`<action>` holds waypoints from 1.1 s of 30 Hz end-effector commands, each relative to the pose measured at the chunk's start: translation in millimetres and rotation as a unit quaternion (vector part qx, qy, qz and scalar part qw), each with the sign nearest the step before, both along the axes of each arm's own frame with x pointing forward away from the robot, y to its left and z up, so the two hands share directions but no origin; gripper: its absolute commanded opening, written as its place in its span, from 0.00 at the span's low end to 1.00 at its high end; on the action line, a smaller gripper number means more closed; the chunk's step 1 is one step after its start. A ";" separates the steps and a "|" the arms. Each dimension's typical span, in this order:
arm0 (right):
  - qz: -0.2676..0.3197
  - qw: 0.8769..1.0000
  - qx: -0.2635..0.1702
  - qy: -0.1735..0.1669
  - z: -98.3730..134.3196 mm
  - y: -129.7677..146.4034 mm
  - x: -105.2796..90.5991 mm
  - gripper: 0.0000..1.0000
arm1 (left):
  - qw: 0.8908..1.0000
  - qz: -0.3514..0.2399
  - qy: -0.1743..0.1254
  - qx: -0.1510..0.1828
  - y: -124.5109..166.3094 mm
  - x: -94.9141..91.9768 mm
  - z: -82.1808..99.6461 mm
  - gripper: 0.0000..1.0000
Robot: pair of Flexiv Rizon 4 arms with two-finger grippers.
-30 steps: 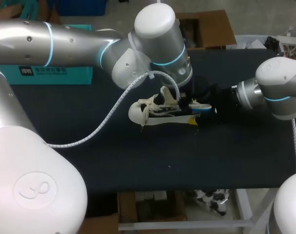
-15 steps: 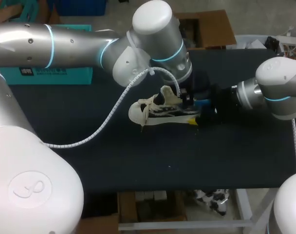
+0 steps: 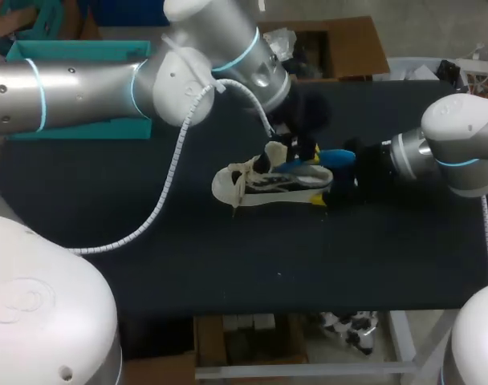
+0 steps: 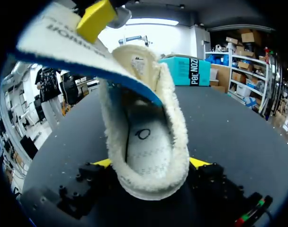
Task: Open the shoe tongue, take the insole out of the shoe, put the insole back into the shoe, and pack the shoe into the shoebox
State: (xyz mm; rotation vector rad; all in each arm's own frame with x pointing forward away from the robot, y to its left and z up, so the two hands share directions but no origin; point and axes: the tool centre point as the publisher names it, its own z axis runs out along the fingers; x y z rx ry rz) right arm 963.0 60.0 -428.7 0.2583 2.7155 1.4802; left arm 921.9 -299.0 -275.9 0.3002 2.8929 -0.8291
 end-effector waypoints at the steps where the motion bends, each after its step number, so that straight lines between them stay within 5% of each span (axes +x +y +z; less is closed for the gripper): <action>1: 0.001 1.000 0.002 0.000 -4.5 -0.7 0.8 0.00 | 0.999 -0.019 0.010 -0.032 5.2 -4.2 13.3 0.00; 13: 0.001 1.000 0.002 0.000 -4.5 -0.7 0.8 0.00 | 0.987 -0.083 0.069 -0.122 -8.0 -6.8 48.1 0.00; 27: -0.001 1.000 -0.004 0.002 -2.0 -4.9 -1.5 0.00 | 0.940 -0.193 0.150 -0.238 -23.3 -7.9 85.4 0.00; 29: -0.002 1.000 -0.004 0.002 -0.8 -7.9 -3.5 0.72 | 0.937 -0.201 0.151 -0.243 -28.7 -11.6 91.1 0.00; 30: -0.003 1.000 -0.005 0.002 -0.4 -9.6 -4.6 1.00 | 0.934 -0.209 0.151 -0.247 -31.2 -13.2 94.3 0.00; 33: -0.009 1.000 -0.009 0.002 1.8 -16.3 -8.4 1.00 | 0.928 -0.221 0.150 -0.258 -35.6 -18.2 105.0 0.00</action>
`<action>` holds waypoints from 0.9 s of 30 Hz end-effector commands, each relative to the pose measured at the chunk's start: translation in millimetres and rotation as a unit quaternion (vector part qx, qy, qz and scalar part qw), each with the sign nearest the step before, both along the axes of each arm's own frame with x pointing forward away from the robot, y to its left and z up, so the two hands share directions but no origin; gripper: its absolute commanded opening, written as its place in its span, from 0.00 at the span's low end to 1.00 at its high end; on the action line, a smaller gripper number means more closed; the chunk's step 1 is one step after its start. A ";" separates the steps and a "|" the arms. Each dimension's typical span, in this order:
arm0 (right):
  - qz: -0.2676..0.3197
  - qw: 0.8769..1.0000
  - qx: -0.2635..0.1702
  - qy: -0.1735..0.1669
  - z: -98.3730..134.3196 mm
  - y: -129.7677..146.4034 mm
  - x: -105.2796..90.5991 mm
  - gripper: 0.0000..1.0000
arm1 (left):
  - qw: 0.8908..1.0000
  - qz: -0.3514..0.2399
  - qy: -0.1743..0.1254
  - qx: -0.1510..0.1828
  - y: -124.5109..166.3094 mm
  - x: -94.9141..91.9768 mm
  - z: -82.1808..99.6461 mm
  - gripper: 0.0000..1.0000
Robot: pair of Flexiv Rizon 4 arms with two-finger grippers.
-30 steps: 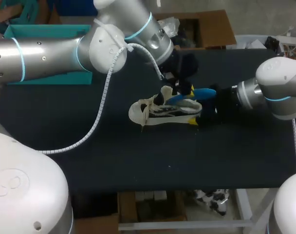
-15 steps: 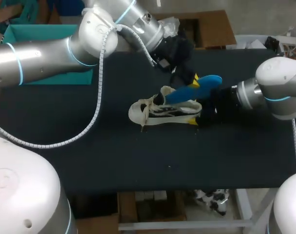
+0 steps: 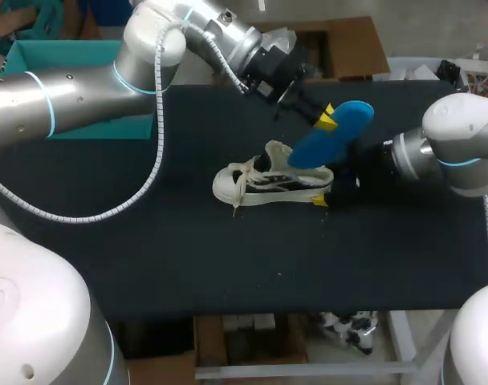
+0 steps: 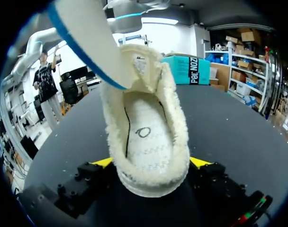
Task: Open the shoe tongue, take the insole out of the shoe, put the insole back into the shoe, and pack the shoe into the shoebox
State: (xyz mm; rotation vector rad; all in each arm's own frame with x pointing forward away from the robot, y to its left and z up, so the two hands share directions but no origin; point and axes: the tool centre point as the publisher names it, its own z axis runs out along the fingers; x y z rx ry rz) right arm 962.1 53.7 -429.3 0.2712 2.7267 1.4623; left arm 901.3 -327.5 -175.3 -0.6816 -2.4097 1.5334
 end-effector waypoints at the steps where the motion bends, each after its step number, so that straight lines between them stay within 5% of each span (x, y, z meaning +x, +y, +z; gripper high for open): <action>1: -0.009 1.000 -0.005 -0.002 3.7 -13.0 -9.0 1.00 | 0.999 -0.031 0.011 -0.015 -7.6 0.8 7.8 0.00; 9: -0.025 0.999 -0.033 -0.012 23.0 -41.8 -21.4 1.00 | 0.997 -0.042 -0.004 -0.068 11.9 -15.5 43.7 0.00; 12: -0.023 0.998 -0.049 -0.013 31.5 -51.2 -22.4 1.00 | 0.996 -0.021 0.027 -0.083 31.4 -16.7 62.5 0.00; 27: 0.025 0.993 -0.118 -0.002 64.1 -76.6 -5.4 1.00 | 0.996 -0.021 0.027 -0.083 31.4 -16.7 62.5 0.00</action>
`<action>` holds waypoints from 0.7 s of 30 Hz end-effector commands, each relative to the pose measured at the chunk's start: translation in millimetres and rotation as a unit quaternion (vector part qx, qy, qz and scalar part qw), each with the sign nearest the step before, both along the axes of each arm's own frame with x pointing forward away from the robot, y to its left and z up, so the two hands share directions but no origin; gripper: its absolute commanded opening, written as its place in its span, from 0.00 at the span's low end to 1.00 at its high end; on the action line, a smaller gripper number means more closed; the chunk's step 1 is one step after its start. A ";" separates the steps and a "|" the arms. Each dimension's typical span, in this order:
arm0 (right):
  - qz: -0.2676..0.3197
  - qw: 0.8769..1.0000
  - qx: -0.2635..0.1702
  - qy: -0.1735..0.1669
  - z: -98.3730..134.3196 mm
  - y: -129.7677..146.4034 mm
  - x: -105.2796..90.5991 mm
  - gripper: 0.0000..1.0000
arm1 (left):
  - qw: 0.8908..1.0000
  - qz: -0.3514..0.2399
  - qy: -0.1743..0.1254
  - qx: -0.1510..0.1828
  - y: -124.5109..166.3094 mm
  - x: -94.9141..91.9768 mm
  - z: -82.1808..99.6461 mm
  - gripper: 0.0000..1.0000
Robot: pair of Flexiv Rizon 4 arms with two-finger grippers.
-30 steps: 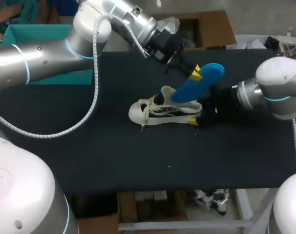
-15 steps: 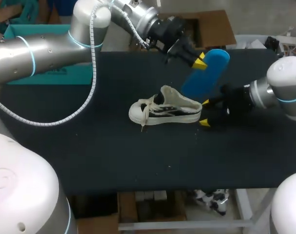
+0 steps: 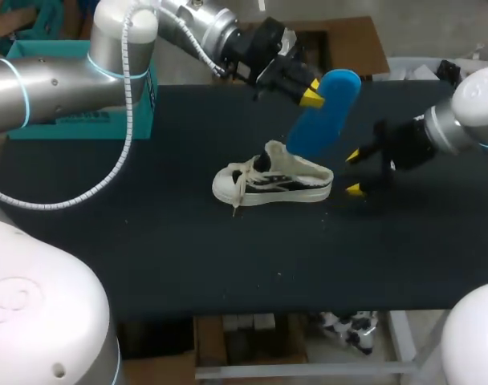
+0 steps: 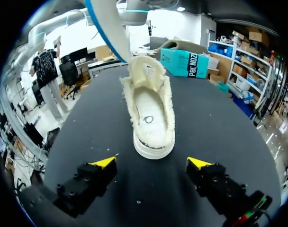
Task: Open the shoe tongue, take the insole out of the shoe, put the insole back into the shoe, and pack the shoe into the shoebox
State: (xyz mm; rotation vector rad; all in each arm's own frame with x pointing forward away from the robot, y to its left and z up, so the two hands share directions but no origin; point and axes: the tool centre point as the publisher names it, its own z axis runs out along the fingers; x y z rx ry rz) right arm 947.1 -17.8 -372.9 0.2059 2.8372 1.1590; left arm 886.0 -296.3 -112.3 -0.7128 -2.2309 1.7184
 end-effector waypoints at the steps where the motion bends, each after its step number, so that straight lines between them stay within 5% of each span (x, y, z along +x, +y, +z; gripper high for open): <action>1: 0.015 1.000 -0.016 0.016 9.0 -5.8 13.0 1.00 | 1.000 0.020 -0.002 -0.013 6.2 2.0 -1.8 0.00; 10: 0.046 0.996 -0.071 0.020 25.8 6.0 38.9 1.00 | 0.989 0.075 0.001 -0.130 73.3 2.4 14.6 0.00; 21: 0.019 0.981 -0.190 0.024 53.0 34.2 43.8 1.00 | 0.972 0.142 -0.001 -0.187 134.7 -10.5 38.0 0.00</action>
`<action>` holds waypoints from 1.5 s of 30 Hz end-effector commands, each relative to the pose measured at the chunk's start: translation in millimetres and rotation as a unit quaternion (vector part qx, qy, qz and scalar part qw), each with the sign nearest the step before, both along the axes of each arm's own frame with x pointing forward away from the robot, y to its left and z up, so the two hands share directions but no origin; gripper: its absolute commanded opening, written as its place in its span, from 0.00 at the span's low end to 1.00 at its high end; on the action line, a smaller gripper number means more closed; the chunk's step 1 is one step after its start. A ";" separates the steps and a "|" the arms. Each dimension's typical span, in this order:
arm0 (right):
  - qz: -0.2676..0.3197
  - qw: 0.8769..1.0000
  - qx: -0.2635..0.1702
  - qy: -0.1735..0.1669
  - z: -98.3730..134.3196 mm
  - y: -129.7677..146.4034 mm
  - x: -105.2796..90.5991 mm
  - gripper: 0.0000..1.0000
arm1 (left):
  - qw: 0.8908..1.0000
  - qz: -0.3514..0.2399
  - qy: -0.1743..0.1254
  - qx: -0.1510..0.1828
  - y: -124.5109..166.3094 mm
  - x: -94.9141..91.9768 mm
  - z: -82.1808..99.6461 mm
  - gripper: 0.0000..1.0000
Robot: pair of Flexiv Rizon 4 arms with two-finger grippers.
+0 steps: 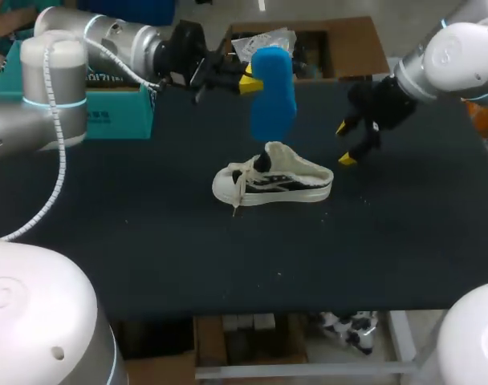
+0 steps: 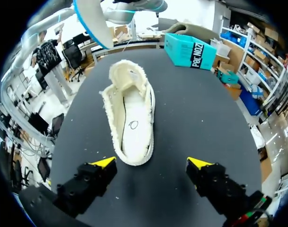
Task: Open the shoe tongue, take the insole out of the shoe, put the insole back into the shoe, and pack the shoe into the shoebox
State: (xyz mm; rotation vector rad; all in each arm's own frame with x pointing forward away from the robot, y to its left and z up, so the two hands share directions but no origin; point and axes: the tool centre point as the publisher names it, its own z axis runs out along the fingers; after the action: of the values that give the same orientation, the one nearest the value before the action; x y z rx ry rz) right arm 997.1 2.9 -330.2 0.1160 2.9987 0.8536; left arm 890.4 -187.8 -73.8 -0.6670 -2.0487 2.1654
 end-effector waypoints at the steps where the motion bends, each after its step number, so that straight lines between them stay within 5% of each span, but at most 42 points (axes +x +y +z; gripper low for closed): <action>1: -0.017 0.996 -0.090 -0.002 12.0 16.2 -7.1 1.00 | 0.995 0.095 0.016 -0.032 32.9 -14.8 -0.6 0.00; 17: -0.002 0.977 -0.209 -0.040 15.0 80.8 -12.8 1.00 | 0.977 0.186 0.083 -0.069 137.0 -31.2 -26.3 0.00; 26: 0.017 0.970 -0.241 -0.033 1.3 94.2 4.7 1.00 | 0.972 0.202 0.099 -0.073 161.9 -45.7 -41.1 0.00; 28: 0.021 0.970 -0.240 -0.031 -1.4 96.8 5.9 0.91 | 0.971 0.207 0.100 -0.071 162.5 -46.7 -41.3 0.00; 35: 0.029 0.968 -0.248 -0.029 -5.0 104.2 7.4 0.82 | 0.968 0.220 0.099 -0.070 183.9 -57.7 -42.0 0.00; 38: 0.031 0.967 -0.250 -0.024 -9.7 105.4 7.4 0.61 | 0.967 0.223 0.100 -0.070 188.3 -59.3 -43.5 0.00; 41: 0.032 0.967 -0.251 -0.019 -14.4 107.3 6.4 0.51 | 0.966 0.226 0.102 -0.070 191.6 -59.9 -46.6 0.00; 45: 0.032 0.967 -0.253 -0.016 -16.6 110.9 4.3 0.47 | 0.965 0.227 0.107 -0.070 195.4 -58.6 -50.6 0.00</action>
State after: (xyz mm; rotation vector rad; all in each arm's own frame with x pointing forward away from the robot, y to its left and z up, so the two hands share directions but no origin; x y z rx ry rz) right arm 999.3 109.1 -346.1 -0.0069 3.0800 0.1023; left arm 835.4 7.0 -122.5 -0.0609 -2.0736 2.4500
